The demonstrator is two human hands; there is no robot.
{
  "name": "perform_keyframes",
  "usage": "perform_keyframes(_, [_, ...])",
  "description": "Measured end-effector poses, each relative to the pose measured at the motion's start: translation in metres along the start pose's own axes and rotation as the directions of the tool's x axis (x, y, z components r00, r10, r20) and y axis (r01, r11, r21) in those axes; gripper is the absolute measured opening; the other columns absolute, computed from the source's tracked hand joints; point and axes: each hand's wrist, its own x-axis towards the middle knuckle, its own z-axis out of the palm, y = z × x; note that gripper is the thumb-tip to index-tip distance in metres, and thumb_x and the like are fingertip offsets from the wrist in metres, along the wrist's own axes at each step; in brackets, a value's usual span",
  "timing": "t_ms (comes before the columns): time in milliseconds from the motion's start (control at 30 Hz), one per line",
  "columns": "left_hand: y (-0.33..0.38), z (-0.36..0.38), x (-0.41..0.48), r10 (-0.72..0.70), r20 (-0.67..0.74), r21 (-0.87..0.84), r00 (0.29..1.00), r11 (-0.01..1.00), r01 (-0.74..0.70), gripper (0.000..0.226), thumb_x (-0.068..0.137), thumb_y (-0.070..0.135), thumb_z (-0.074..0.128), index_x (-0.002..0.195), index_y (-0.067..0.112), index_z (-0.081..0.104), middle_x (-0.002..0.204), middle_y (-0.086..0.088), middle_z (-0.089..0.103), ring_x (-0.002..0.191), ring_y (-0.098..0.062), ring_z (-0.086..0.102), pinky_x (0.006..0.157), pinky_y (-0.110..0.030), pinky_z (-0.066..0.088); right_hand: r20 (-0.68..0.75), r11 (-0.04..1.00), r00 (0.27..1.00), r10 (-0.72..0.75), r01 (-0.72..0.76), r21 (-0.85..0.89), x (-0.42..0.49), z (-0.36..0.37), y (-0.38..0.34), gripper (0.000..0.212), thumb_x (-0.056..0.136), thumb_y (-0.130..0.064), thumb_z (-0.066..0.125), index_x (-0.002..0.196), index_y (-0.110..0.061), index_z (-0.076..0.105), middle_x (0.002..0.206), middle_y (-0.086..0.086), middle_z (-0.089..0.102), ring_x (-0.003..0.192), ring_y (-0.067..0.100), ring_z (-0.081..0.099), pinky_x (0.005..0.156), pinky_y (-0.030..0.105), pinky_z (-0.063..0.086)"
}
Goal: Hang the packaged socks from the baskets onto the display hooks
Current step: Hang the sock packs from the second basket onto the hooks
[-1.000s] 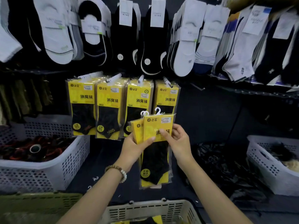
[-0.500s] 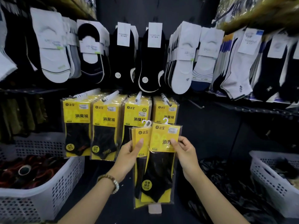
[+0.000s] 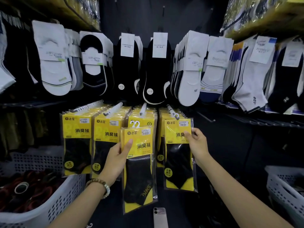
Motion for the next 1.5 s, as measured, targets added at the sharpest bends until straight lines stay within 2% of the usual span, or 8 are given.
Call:
perform_keyframes(267, [0.006, 0.005, 0.002, -0.026, -0.04, -0.018, 0.999, 1.0, 0.025, 0.021, 0.087, 0.051, 0.048, 0.092, 0.036, 0.063, 0.076, 0.016, 0.067, 0.068, 0.007, 0.061, 0.059, -0.006, 0.043, -0.121, 0.962, 0.956, 0.269, -0.261, 0.073, 0.032, 0.019, 0.024, 0.027, 0.083, -0.027, 0.072, 0.101, -0.007, 0.066, 0.106, 0.01, 0.068, 0.103, 0.025, 0.062, 0.096, 0.042, 0.05])
perform_keyframes(433, [0.011, 0.007, -0.001, -0.052, -0.057, -0.062, 0.997, 0.997, 0.048, 0.017, 0.089, 0.047, 0.051, 0.093, 0.036, 0.063, 0.072, 0.027, 0.067, 0.07, 0.019, 0.058, 0.057, -0.002, 0.043, -0.315, 0.959, 0.913, 0.26, -0.281, -0.022, 0.021, 0.015, 0.031, 0.029, 0.084, -0.024, 0.071, 0.105, -0.007, 0.063, 0.109, 0.009, 0.064, 0.091, 0.017, 0.056, 0.077, 0.029, 0.045])
perform_keyframes(733, [0.033, 0.026, -0.022, -0.112, -0.027, -0.199, 0.993, 0.974, 0.104, 0.036, 0.071, 0.055, 0.06, 0.096, 0.031, 0.066, 0.089, 0.018, 0.072, 0.083, 0.006, 0.066, 0.064, -0.009, 0.045, 0.272, 0.996, 0.96, 0.063, -0.076, 0.037, -0.063, 0.031, -0.017, 0.024, 0.089, -0.036, 0.06, 0.107, -0.02, 0.063, 0.103, -0.003, 0.069, 0.092, 0.008, 0.067, 0.069, 0.016, 0.053])
perform_keyframes(1200, [0.044, 0.019, -0.021, -0.031, -0.101, -0.045, 0.994, 0.999, 0.026, 0.041, 0.093, 0.047, 0.043, 0.086, 0.009, 0.059, 0.042, 0.014, 0.054, 0.041, 0.009, 0.047, 0.048, -0.006, 0.037, 0.117, 0.97, 0.986, 0.115, -0.137, 0.2, -0.07, -0.005, -0.017, 0.01, 0.093, -0.016, 0.058, 0.1, -0.021, 0.063, 0.095, -0.003, 0.073, 0.084, 0.009, 0.071, 0.063, 0.018, 0.054])
perform_keyframes(1367, [0.037, 0.011, -0.013, 0.02, -0.085, -0.012, 0.996, 1.0, -0.021, 0.037, 0.095, 0.043, 0.043, 0.09, 0.01, 0.059, 0.083, 0.016, 0.043, 0.045, 0.006, 0.057, 0.05, -0.001, 0.043, -0.006, 0.988, 0.996, 0.087, -0.085, 0.131, -0.04, -0.02, -0.018, 0.01, 0.095, -0.015, 0.055, 0.096, -0.022, 0.062, 0.092, -0.005, 0.071, 0.081, 0.005, 0.068, 0.058, 0.014, 0.051])
perform_keyframes(1400, [0.036, 0.011, -0.011, 0.011, -0.081, -0.011, 0.997, 1.0, -0.012, 0.038, 0.093, 0.046, 0.043, 0.081, 0.016, 0.063, 0.05, 0.01, 0.062, 0.04, 0.003, 0.051, 0.042, -0.004, 0.031, -0.015, 0.99, 0.997, 0.076, -0.073, 0.119, -0.033, -0.02, -0.019, 0.011, 0.095, -0.015, 0.054, 0.096, -0.023, 0.061, 0.091, -0.006, 0.071, 0.081, 0.004, 0.068, 0.058, 0.014, 0.05])
perform_keyframes(1433, [0.034, 0.011, -0.01, -0.003, -0.082, -0.006, 0.997, 1.0, 0.002, 0.039, 0.092, 0.049, 0.043, 0.07, 0.019, 0.058, 0.04, 0.022, 0.03, 0.038, 0.001, 0.043, 0.043, -0.006, 0.032, -0.012, 0.992, 0.998, 0.064, -0.062, 0.107, -0.026, -0.019, -0.02, 0.011, 0.095, -0.015, 0.054, 0.096, -0.023, 0.061, 0.091, -0.007, 0.071, 0.081, 0.004, 0.067, 0.059, 0.014, 0.051])
perform_keyframes(1500, [0.031, 0.012, -0.006, -0.014, -0.097, -0.014, 0.995, 1.0, 0.012, 0.039, 0.092, 0.048, 0.044, 0.063, 0.023, 0.047, 0.035, 0.017, 0.037, 0.037, 0.002, 0.038, 0.042, -0.006, 0.032, 0.024, 0.997, 0.999, 0.033, -0.034, 0.074, -0.015, -0.012, -0.021, 0.012, 0.096, -0.014, 0.054, 0.095, -0.024, 0.06, 0.093, -0.005, 0.071, 0.084, 0.007, 0.068, 0.064, 0.018, 0.052])
